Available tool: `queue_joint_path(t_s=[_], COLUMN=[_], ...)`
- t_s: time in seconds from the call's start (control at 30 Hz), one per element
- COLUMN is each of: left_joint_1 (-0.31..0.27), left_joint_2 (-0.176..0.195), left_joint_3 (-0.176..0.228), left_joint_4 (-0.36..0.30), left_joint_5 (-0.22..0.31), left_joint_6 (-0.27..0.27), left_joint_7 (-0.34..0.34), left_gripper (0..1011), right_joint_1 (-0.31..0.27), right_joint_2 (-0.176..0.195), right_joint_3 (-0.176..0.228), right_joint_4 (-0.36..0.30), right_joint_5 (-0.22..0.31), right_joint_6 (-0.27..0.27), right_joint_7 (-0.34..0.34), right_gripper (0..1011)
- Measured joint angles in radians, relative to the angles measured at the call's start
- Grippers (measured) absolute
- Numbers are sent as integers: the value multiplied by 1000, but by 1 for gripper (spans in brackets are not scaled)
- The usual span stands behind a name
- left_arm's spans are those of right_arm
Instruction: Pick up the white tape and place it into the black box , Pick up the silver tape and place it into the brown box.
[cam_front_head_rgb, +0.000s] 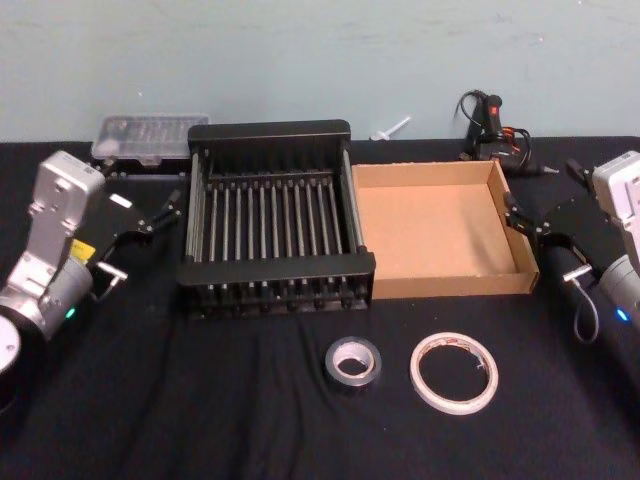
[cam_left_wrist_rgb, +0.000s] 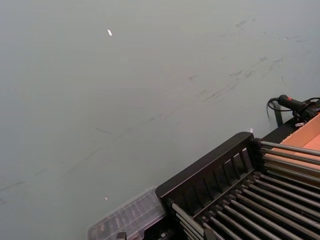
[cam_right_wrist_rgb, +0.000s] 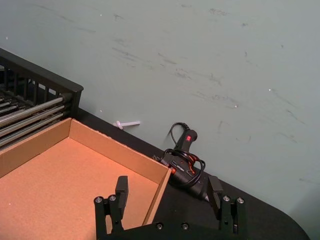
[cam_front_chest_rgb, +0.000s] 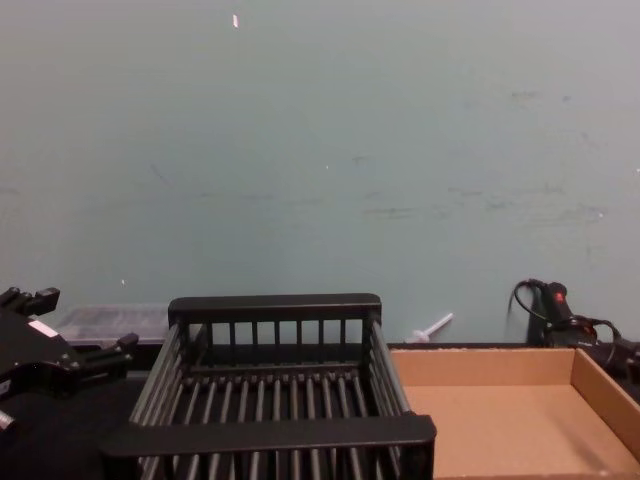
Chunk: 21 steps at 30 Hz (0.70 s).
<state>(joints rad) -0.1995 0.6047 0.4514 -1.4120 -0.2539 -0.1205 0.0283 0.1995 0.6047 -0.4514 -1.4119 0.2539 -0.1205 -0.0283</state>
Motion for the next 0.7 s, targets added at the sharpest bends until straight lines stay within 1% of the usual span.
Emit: queue_joint_path(t_s=[0.7], left_joint_1=[0], left_joint_2=[0], left_joint_3=[0], left_joint_4=[0], left_joint_5=[0], left_joint_6=[0], left_joint_7=[0], left_gripper=[1001], right_joint_1=[0], right_joint_2=[0], right_joint_3=[0], right_joint_4=[0], right_joint_5=[0], right_joint_6=[0], right_joint_7=[0], right_gripper=[1002])
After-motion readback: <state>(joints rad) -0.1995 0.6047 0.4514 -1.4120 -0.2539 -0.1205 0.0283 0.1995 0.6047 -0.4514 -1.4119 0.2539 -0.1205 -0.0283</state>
